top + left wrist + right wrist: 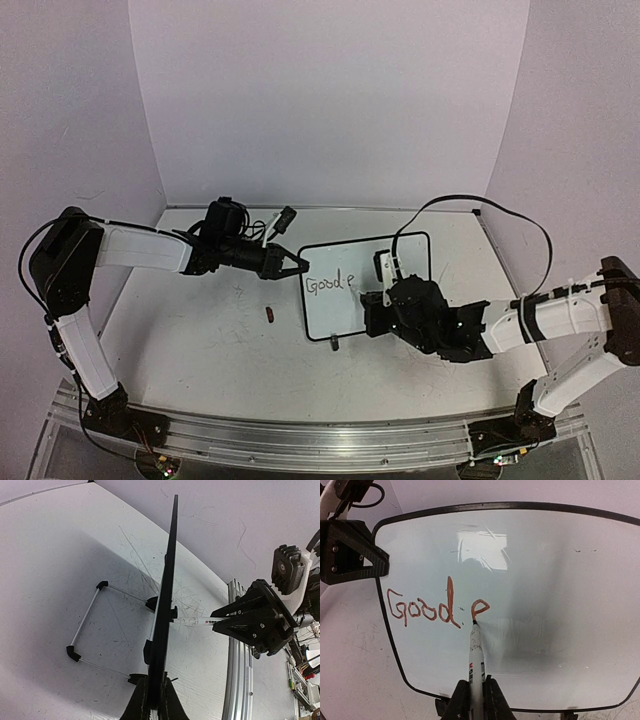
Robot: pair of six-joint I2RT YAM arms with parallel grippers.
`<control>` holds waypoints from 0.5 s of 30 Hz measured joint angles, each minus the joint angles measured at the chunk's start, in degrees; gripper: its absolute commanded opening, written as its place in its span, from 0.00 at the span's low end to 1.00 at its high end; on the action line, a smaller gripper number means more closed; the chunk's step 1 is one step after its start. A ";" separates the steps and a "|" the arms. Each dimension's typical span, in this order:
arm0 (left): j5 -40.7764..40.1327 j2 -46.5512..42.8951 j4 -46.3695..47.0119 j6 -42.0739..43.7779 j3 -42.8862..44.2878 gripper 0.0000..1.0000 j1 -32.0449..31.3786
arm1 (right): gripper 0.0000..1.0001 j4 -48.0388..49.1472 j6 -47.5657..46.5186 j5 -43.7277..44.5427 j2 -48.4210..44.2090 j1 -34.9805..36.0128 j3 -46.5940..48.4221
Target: Write a sentence on the whiteboard
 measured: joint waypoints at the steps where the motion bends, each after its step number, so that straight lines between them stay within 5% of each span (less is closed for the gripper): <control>1: 0.00 0.00 -0.01 0.00 0.00 0.00 0.00 | 0.00 -0.05 0.15 0.02 -0.09 0.03 -0.17; 15: 0.26 0.00 -0.04 0.37 0.00 0.00 0.00 | 0.00 3.50 -3.70 -2.25 -11.33 -0.21 -4.74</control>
